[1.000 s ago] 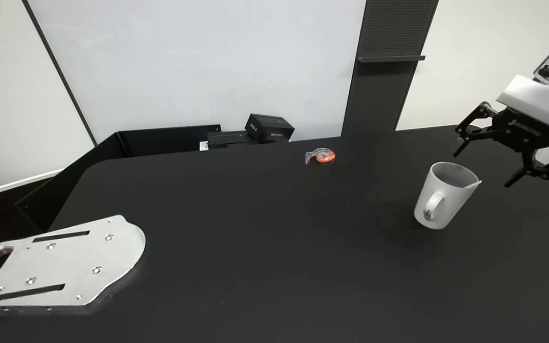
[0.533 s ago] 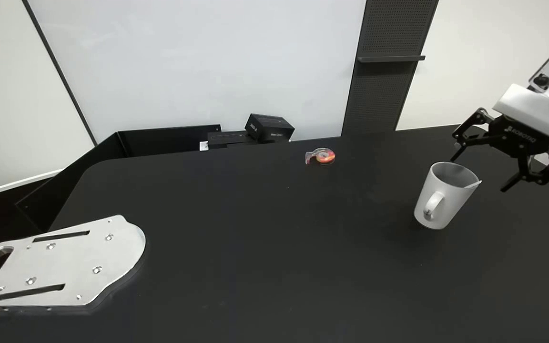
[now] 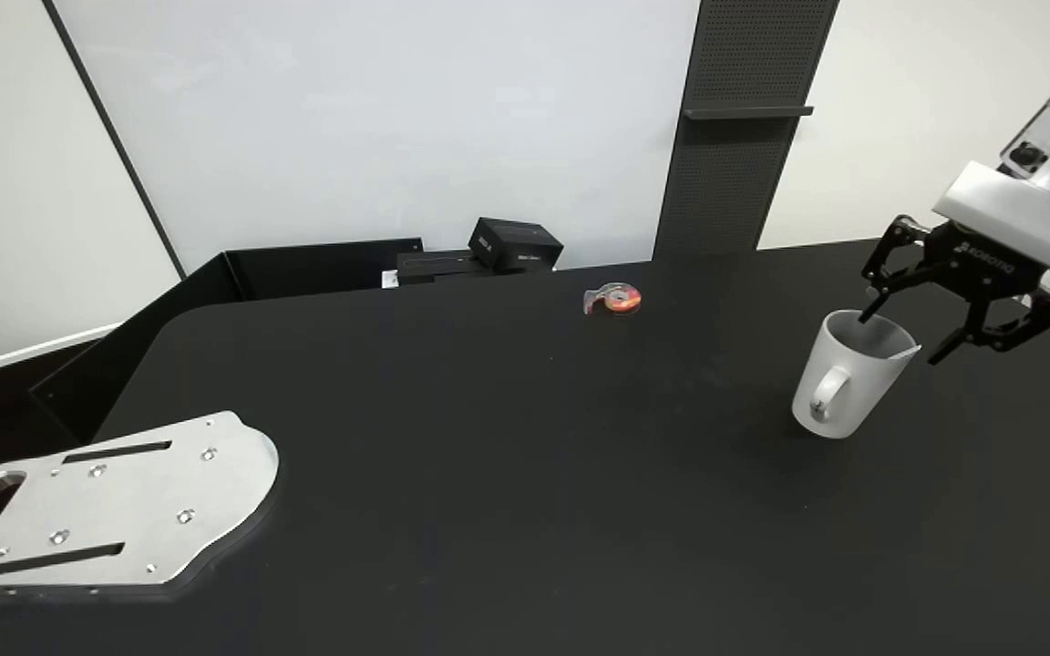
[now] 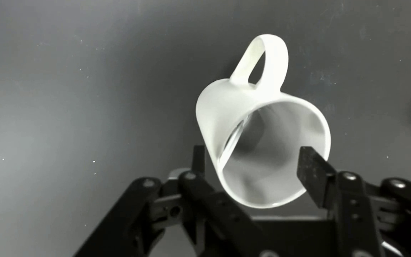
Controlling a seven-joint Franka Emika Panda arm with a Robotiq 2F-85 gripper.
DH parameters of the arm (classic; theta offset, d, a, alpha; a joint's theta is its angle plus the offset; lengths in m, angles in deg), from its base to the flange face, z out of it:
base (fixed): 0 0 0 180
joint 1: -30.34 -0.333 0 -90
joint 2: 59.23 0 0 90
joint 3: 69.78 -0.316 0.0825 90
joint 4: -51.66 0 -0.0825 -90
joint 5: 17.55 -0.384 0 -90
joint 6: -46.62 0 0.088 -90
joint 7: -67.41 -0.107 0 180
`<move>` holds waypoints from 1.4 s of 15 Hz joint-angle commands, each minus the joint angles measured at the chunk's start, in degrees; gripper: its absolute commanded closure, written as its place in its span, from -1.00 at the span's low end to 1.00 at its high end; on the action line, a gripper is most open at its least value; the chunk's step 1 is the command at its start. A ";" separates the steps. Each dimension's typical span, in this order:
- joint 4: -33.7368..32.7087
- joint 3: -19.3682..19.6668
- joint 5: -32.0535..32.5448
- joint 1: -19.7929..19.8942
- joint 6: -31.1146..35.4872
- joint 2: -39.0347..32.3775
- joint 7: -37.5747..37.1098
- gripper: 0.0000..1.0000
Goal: Take the spoon out of the cup and put it on the table
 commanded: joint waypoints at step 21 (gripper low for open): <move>-9.54 3.46 2.10 -0.87 -14.72 -0.43 -8.36 0.98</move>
